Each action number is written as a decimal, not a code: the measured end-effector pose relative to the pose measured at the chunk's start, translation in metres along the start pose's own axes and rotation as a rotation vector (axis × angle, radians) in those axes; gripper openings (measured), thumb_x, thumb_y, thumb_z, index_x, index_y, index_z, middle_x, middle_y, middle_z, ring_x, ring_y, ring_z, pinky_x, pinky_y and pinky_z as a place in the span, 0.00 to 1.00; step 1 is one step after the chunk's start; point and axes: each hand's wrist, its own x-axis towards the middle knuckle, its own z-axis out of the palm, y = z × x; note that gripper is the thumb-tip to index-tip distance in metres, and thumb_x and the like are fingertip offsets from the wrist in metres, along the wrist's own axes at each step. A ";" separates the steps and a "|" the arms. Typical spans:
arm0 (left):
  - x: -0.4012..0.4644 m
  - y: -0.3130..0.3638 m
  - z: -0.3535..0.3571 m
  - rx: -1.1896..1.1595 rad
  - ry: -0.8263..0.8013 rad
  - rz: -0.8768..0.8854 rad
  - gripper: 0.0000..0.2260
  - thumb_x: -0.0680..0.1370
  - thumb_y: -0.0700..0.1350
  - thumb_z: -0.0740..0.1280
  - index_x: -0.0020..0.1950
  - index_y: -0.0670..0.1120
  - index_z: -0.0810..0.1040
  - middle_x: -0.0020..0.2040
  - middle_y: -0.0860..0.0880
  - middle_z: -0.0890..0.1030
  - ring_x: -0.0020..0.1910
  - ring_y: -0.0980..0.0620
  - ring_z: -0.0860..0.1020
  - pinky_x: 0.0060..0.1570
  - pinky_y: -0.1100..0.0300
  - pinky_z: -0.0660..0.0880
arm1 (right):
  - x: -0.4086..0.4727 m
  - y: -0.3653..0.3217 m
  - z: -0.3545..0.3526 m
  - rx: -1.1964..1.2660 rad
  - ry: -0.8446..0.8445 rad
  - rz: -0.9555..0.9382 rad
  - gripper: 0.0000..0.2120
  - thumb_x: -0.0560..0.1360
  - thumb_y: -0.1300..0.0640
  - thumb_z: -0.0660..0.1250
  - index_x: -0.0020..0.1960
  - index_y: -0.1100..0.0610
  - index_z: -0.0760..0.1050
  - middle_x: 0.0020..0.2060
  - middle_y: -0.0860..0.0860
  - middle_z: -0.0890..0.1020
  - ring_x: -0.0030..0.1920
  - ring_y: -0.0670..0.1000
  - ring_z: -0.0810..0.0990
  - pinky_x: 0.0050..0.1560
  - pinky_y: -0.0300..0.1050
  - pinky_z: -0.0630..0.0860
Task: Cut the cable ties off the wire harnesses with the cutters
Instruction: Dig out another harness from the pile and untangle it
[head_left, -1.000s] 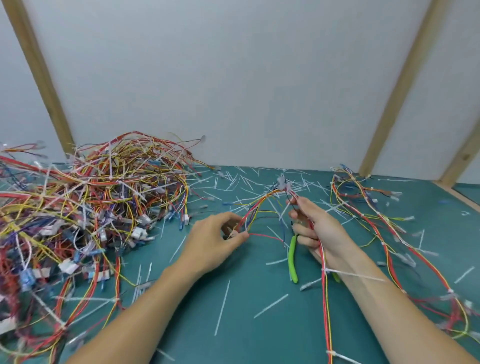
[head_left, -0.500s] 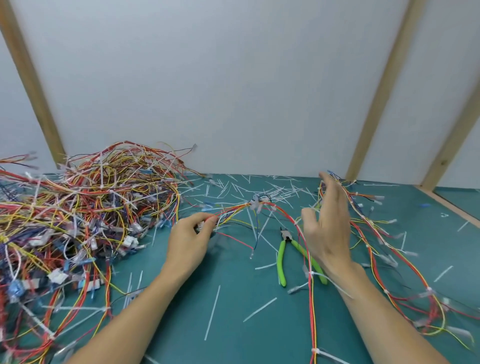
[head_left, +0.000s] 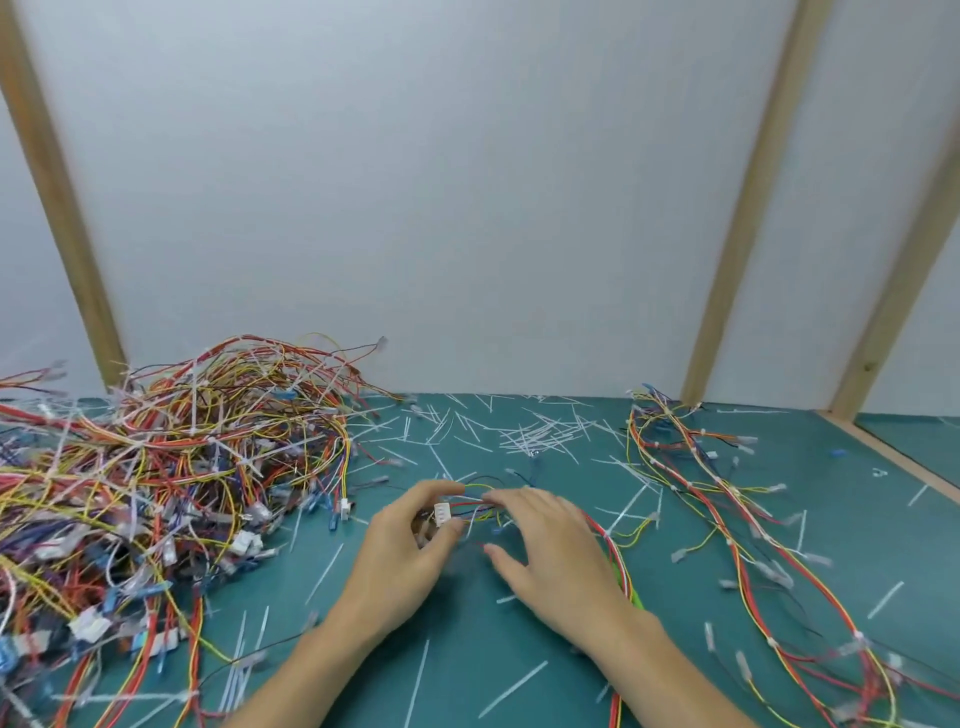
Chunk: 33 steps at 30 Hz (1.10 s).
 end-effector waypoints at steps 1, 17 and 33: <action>0.000 0.000 -0.001 -0.066 0.002 -0.016 0.13 0.77 0.37 0.71 0.58 0.52 0.80 0.38 0.53 0.82 0.31 0.56 0.73 0.34 0.64 0.70 | -0.001 0.000 0.001 -0.010 -0.011 0.015 0.29 0.76 0.40 0.66 0.75 0.41 0.66 0.70 0.36 0.73 0.72 0.41 0.67 0.73 0.42 0.61; 0.005 -0.002 -0.005 -0.333 0.147 -0.121 0.10 0.71 0.49 0.74 0.41 0.42 0.82 0.31 0.45 0.80 0.28 0.54 0.75 0.29 0.64 0.72 | 0.000 -0.005 0.005 0.304 0.171 0.104 0.15 0.79 0.38 0.60 0.47 0.47 0.76 0.28 0.40 0.75 0.33 0.45 0.72 0.38 0.37 0.62; 0.003 -0.003 -0.001 -0.233 0.099 -0.097 0.04 0.74 0.47 0.73 0.44 0.47 0.86 0.39 0.48 0.85 0.39 0.55 0.82 0.37 0.67 0.76 | 0.004 -0.001 0.007 0.589 0.258 0.368 0.13 0.82 0.46 0.65 0.40 0.50 0.73 0.32 0.47 0.81 0.35 0.50 0.81 0.44 0.54 0.79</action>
